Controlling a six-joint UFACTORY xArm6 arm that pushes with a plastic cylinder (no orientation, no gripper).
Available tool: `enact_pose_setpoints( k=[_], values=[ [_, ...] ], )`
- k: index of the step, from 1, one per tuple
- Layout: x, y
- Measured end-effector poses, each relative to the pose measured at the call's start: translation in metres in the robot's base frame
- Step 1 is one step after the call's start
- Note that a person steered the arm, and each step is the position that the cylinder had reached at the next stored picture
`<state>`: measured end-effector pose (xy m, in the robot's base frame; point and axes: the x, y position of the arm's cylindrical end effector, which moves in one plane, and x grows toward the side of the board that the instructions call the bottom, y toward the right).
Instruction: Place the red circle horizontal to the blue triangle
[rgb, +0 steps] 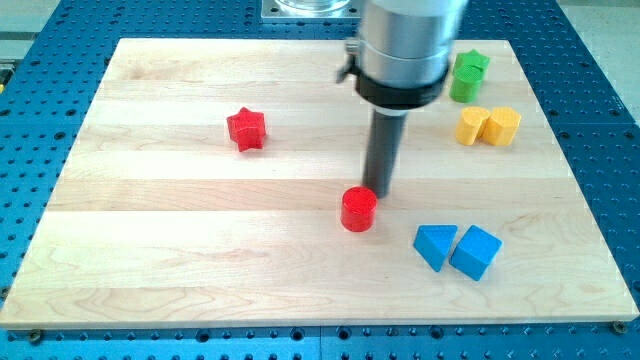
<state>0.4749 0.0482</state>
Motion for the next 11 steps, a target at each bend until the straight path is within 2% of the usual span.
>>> enact_pose_setpoints(
  k=[2, 3, 4, 5, 8, 9, 10, 11],
  values=[
    [0.061, -0.013],
    [0.078, -0.066],
    [0.137, -0.081],
    [0.133, -0.047],
    [0.114, -0.011],
    [0.104, -0.1],
    [0.057, -0.234],
    [-0.016, -0.279]
  ],
)
